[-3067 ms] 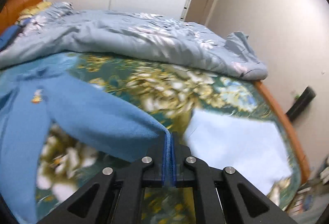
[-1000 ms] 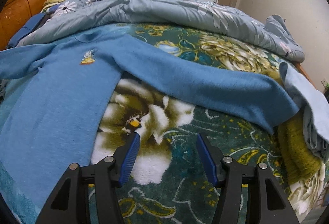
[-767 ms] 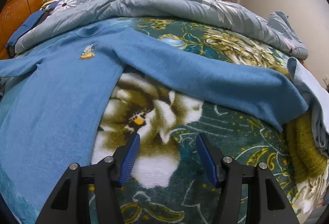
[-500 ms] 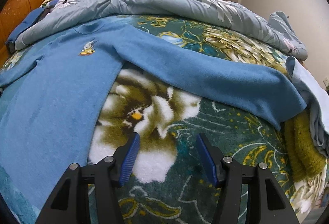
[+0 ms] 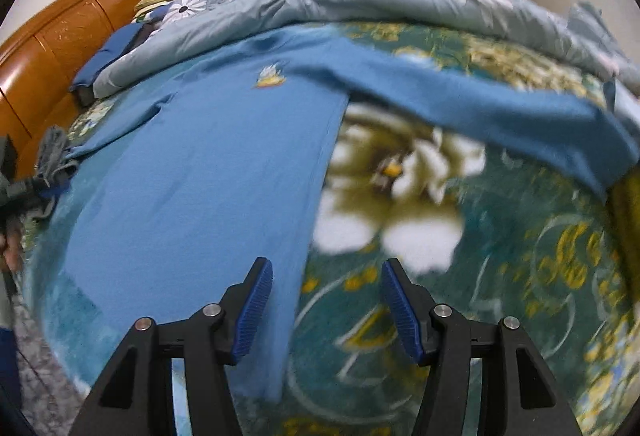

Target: Fold clothes

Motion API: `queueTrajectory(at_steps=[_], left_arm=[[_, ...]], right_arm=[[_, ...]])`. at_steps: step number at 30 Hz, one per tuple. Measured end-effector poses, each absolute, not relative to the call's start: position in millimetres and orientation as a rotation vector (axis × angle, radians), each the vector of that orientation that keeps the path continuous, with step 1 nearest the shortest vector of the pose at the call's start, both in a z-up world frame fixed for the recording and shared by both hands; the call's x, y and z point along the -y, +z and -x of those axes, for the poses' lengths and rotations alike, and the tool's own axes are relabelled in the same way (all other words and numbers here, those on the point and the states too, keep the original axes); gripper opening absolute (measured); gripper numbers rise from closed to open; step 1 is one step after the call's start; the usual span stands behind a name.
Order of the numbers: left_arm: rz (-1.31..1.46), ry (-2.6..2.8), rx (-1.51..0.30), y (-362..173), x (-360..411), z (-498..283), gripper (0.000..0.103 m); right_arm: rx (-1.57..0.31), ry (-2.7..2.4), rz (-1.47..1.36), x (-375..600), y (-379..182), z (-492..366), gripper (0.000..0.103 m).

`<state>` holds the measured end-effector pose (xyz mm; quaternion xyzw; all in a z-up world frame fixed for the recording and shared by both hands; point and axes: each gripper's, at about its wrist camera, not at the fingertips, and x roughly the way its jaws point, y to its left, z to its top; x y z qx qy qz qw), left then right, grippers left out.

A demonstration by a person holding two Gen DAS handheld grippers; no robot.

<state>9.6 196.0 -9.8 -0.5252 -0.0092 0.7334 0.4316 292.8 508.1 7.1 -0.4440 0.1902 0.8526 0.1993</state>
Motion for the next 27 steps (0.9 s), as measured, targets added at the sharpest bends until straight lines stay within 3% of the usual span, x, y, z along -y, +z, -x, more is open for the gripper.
queueTrajectory(at_steps=[4, 6, 10, 11, 27], left_arm=[[1.333, 1.758, 0.065, -26, -207, -25, 0.037], [1.329, 1.724, 0.146, -28, -207, -26, 0.037], [1.344, 1.668, 0.234, -33, -212, -24, 0.035], [1.337, 1.658, 0.242, -32, -213, -25, 0.035], [1.338, 1.646, 0.287, -34, -207, -32, 0.037]], right_arm=[[-0.584, 2.393, 1.246, -498, 0, -303, 0.059], [-0.590, 2.415, 1.242, -492, 0, -306, 0.054], [-0.642, 2.426, 1.265, -486, -7, -308, 0.011], [-0.657, 2.432, 1.268, -484, -8, -309, 0.005], [-0.789, 2.366, 1.149, -524, 1, -325, 0.003]])
